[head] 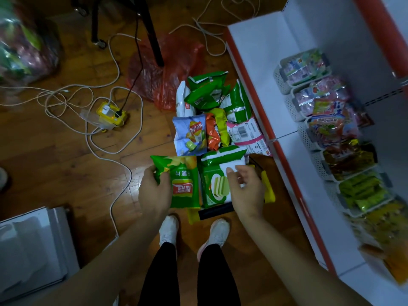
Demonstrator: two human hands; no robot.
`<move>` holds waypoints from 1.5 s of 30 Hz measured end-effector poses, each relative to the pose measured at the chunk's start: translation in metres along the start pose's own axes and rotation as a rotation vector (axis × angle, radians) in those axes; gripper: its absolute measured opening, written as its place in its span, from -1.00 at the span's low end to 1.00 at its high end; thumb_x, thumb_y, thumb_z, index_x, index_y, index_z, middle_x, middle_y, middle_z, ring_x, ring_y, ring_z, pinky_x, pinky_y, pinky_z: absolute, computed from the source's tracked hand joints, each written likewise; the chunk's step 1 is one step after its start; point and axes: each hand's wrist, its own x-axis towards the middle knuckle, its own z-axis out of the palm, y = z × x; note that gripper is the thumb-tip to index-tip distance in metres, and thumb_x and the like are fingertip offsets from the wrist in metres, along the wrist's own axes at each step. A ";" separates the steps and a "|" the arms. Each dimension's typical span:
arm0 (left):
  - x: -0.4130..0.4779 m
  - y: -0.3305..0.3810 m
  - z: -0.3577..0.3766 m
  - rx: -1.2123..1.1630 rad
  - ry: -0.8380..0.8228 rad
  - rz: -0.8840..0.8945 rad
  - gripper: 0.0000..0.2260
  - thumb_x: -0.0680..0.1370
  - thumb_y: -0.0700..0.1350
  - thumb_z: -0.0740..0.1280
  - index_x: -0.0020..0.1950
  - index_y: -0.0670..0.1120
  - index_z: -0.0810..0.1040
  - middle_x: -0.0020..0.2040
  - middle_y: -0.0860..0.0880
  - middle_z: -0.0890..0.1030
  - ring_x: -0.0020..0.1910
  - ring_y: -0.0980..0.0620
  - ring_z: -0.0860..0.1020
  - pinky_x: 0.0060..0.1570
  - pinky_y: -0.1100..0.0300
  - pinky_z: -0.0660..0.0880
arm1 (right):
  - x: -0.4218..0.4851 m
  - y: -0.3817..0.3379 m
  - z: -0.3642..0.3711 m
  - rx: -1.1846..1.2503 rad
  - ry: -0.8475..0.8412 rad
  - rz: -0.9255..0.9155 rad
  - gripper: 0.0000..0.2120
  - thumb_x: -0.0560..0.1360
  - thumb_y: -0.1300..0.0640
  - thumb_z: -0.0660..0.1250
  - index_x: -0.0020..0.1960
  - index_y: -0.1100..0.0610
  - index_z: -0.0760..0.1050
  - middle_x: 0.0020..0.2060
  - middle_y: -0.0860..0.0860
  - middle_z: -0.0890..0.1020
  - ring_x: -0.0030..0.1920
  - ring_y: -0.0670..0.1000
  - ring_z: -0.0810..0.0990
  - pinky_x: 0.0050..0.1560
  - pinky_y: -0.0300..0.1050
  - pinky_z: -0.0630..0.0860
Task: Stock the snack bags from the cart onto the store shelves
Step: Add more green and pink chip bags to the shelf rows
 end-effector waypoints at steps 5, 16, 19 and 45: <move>-0.009 0.015 0.005 -0.100 -0.054 0.051 -0.64 0.51 0.01 0.16 0.25 -0.08 0.45 -0.04 0.02 0.56 -0.11 0.09 0.55 -0.21 0.20 0.42 | 0.004 -0.029 0.024 0.116 -0.334 0.106 -0.57 0.47 -0.12 0.35 0.27 0.04 0.44 0.05 -0.02 0.58 -0.01 -0.14 0.54 -0.10 -0.32 0.45; -0.002 0.020 0.017 -0.403 -0.137 -0.197 -0.55 0.39 -0.14 0.49 0.24 -0.15 0.48 0.06 -0.13 0.65 -0.10 -0.02 0.64 -0.22 0.15 0.63 | 0.083 -0.080 0.027 -0.196 -0.240 -0.241 -0.73 0.49 0.02 0.37 0.15 0.10 0.51 0.03 0.03 0.62 -0.03 0.05 0.61 0.00 0.05 0.57; 0.004 0.017 0.017 -0.402 -0.166 -0.187 -0.60 0.38 -0.13 0.49 0.19 -0.13 0.51 -0.01 -0.09 0.67 -0.16 0.01 0.66 -0.15 0.09 0.62 | 0.139 -0.115 0.032 -0.400 -0.132 -0.536 -0.59 0.47 0.17 0.35 0.30 0.13 0.42 0.22 0.12 0.48 0.08 0.17 0.57 0.07 0.09 0.52; -0.007 0.027 0.004 -0.475 -0.238 -0.015 -0.70 0.43 -0.27 0.41 0.14 -0.16 0.48 -0.22 0.05 0.67 -0.34 0.21 0.64 -0.41 0.39 0.50 | 0.143 -0.148 -0.017 -0.137 -0.226 -0.434 -0.86 0.42 0.04 0.45 -0.10 0.08 0.59 -0.26 0.03 0.59 -0.27 -0.06 0.53 -0.23 -0.20 0.44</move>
